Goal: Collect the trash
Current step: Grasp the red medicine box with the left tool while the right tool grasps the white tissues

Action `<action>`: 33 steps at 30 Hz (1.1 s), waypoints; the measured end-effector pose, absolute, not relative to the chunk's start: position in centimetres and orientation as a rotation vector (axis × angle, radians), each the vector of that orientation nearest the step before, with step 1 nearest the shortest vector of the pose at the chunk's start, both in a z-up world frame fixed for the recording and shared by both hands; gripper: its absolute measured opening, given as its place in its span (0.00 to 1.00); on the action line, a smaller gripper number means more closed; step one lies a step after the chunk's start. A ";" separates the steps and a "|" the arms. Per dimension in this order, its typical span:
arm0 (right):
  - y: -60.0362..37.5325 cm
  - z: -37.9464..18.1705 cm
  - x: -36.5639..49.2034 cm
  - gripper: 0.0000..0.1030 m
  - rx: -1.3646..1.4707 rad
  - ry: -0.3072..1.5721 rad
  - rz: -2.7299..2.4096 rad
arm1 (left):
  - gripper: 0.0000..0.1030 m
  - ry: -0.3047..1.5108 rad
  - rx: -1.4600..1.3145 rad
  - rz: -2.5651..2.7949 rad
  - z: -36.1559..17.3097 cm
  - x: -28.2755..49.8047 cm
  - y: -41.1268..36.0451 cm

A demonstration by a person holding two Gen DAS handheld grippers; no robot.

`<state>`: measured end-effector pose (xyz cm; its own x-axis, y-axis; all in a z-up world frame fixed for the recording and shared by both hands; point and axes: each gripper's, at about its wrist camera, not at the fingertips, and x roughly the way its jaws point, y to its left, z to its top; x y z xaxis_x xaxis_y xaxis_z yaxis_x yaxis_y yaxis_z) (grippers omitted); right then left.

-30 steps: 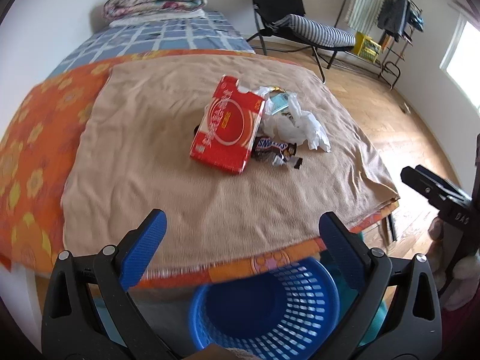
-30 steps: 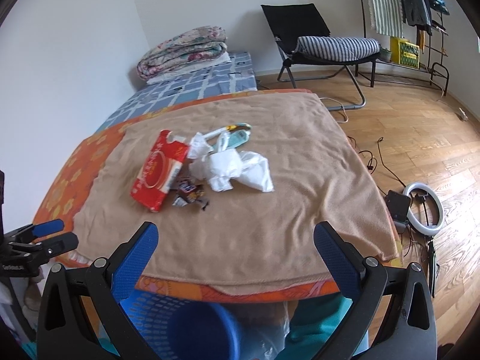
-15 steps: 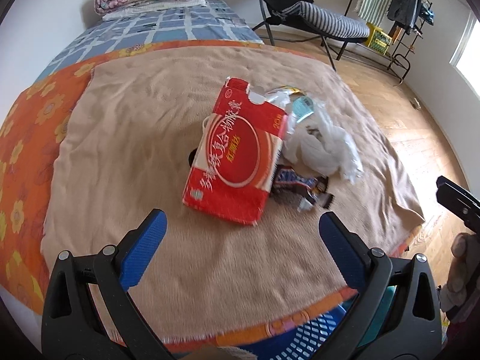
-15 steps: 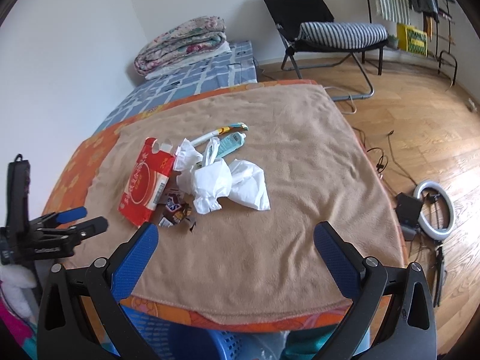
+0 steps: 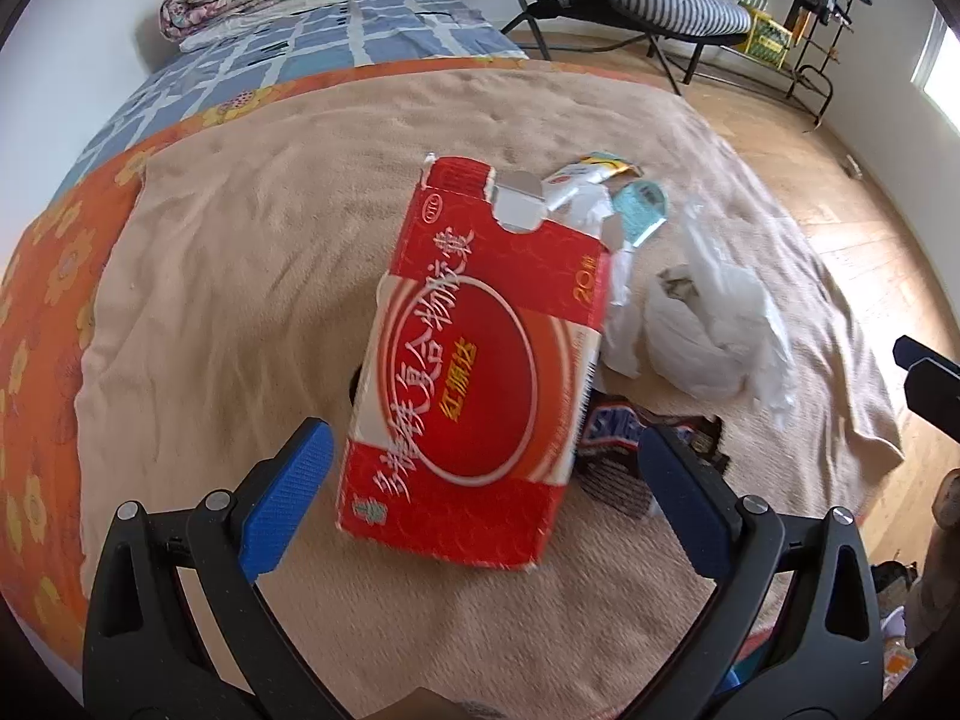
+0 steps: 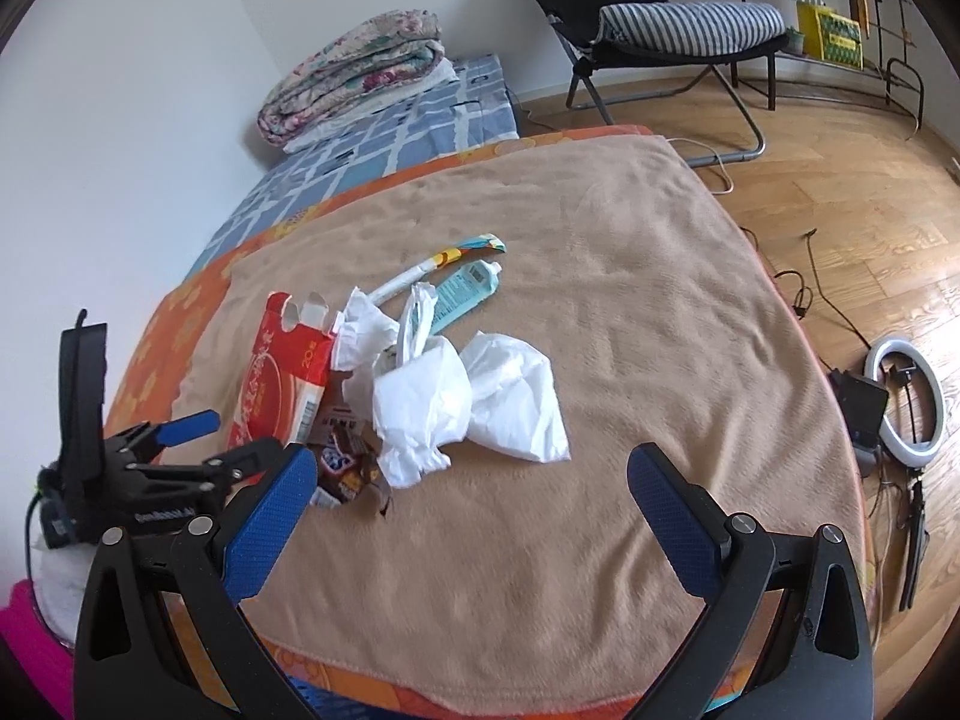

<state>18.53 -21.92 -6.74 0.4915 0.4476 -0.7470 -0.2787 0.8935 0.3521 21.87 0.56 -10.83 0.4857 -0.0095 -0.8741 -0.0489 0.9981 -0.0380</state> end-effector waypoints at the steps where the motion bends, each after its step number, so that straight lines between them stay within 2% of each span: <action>1: -21.6 -6.9 18.9 1.00 0.196 0.966 0.447 | 1.00 1.068 -0.055 0.028 -11.0 22.0 0.5; 18: -17.0 -9.8 23.4 1.00 0.142 1.039 0.441 | 1.00 1.098 -0.032 0.049 -12.6 24.1 0.6; 19: -16.9 -10.1 23.6 0.99 0.144 1.046 0.440 | 0.98 1.098 -0.034 0.046 -12.7 24.0 0.7; 20: -16.8 -10.4 23.8 0.97 0.144 1.054 0.439 | 0.92 1.099 -0.038 0.043 -12.8 24.0 0.8; 21: -16.7 -10.6 23.9 0.96 0.143 1.060 0.438 | 0.91 1.109 -0.041 0.044 -13.0 24.1 0.8; 25: -16.1 -11.3 24.2 0.86 0.124 1.078 0.443 | 0.91 1.098 -0.061 0.040 -13.0 24.0 1.0; 33: -16.3 -11.4 24.0 0.51 0.124 1.089 0.460 | 0.91 1.075 -0.090 0.027 -12.3 23.5 1.3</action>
